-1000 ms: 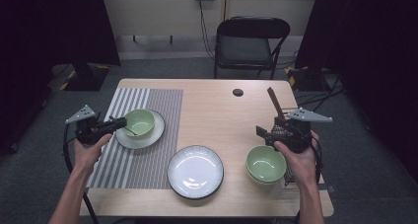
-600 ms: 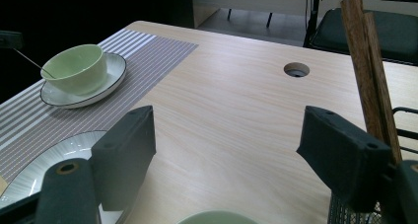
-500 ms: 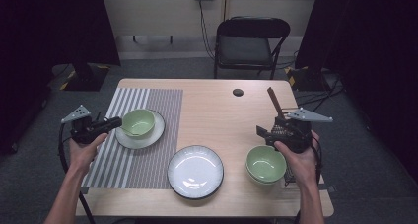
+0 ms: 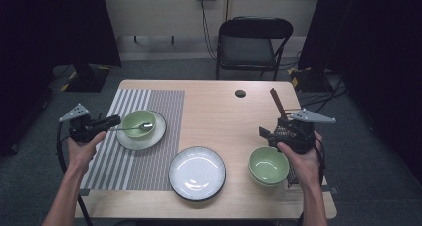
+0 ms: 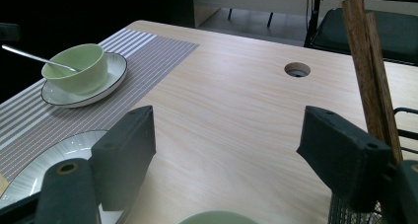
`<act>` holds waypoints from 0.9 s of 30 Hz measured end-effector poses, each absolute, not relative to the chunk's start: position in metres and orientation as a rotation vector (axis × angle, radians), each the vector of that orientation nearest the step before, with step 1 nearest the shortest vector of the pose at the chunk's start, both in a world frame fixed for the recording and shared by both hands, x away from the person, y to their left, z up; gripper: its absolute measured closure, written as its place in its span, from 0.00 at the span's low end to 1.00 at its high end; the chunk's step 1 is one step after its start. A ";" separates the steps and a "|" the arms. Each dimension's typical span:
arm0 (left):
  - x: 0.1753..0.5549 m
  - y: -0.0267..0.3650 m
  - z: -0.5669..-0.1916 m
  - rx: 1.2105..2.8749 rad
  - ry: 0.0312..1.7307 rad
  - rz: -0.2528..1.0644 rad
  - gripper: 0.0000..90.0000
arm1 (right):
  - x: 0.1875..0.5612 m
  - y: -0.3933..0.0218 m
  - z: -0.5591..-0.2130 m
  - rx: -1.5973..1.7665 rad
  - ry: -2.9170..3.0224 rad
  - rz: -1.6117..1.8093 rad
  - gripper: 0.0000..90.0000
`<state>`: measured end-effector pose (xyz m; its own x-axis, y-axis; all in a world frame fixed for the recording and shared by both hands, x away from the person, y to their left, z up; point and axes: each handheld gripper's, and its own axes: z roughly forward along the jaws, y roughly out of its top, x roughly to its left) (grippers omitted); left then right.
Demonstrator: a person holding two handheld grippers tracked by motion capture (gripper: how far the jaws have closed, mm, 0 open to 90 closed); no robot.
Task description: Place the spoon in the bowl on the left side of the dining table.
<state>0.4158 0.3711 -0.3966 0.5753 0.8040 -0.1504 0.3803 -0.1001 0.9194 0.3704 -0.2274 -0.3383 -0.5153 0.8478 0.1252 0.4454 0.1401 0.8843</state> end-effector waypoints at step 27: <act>0.416 0.393 -0.435 1.733 1.083 0.451 0.79 | 0.370 -0.229 -0.338 1.241 2.019 1.340 0.24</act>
